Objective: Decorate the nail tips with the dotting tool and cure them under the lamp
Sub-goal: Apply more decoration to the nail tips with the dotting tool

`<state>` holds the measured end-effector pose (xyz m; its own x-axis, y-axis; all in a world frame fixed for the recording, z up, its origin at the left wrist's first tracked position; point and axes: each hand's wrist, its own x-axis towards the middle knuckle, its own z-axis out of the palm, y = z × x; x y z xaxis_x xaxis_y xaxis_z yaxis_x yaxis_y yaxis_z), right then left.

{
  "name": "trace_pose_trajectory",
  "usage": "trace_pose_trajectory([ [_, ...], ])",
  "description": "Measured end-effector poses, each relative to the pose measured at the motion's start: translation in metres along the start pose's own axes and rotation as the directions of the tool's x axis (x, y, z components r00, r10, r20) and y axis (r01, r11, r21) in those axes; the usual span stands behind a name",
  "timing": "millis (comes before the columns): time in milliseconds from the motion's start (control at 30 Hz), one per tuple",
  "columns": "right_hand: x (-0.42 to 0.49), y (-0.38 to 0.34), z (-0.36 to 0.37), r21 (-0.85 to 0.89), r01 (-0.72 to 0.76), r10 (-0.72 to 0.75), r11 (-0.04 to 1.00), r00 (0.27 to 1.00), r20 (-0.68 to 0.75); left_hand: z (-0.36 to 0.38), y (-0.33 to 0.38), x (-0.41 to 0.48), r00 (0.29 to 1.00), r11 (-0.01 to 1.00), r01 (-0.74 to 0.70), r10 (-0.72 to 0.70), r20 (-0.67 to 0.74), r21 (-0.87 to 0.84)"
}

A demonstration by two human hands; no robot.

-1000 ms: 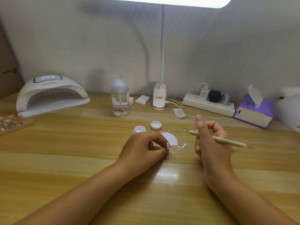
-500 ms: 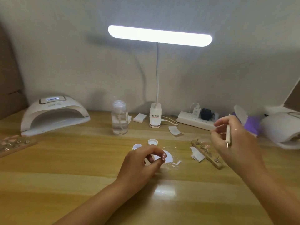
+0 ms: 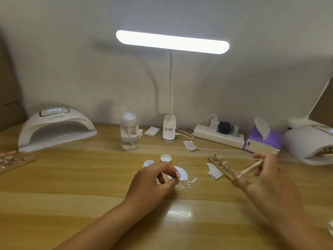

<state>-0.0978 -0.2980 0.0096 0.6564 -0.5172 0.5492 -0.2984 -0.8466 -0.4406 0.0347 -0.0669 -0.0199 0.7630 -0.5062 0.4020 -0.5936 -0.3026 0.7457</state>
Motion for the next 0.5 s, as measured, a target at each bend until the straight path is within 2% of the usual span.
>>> trace_pose_trajectory([
  [33, -0.002, -0.005, -0.002, 0.188, 0.032, -0.02, 0.982, 0.998, -0.068, 0.001, -0.001, 0.0, 1.0, 1.0, 0.004, -0.004, 0.026, 0.003],
  [67, -0.004, -0.014, -0.004, 0.413, 0.02, 0.017, 0.911, 0.996, -0.087, 0.001, -0.001, -0.001, 0.999, 1.0, 0.005, -0.005, 0.053, 0.012],
  [100, -0.008, -0.024, -0.003, 0.592, -0.047, 0.08, 0.804, 0.996, -0.031, 0.001, -0.002, -0.001, 0.997, 1.0, 0.0, -0.002, 0.076, 0.027],
  [133, -0.011, -0.034, 0.001, 0.7, -0.141, 0.123, 0.7, 0.99, 0.076, 0.002, -0.003, -0.001, 0.996, 0.999, -0.012, 0.008, 0.092, 0.046],
  [200, -0.018, -0.052, 0.015, 0.768, -0.282, 0.119, 0.575, 0.958, 0.263, 0.003, -0.004, -0.001, 0.994, 0.996, -0.04, 0.032, 0.108, 0.074],
  [267, -0.025, -0.066, 0.028, 0.792, -0.362, 0.085, 0.491, 0.925, 0.369, 0.003, -0.005, -0.001, 0.992, 0.994, -0.059, 0.047, 0.118, 0.095],
  [367, -0.029, -0.067, 0.038, 0.784, -0.414, 0.032, 0.463, 0.892, 0.452, 0.003, -0.006, -0.001, 0.987, 0.992, -0.064, 0.047, 0.152, 0.11],
  [500, -0.028, -0.066, 0.041, 0.752, -0.49, 0.049, 0.441, 0.85, 0.525, 0.005, -0.007, 0.001, 0.986, 0.992, -0.064, 0.047, 0.157, 0.108],
])
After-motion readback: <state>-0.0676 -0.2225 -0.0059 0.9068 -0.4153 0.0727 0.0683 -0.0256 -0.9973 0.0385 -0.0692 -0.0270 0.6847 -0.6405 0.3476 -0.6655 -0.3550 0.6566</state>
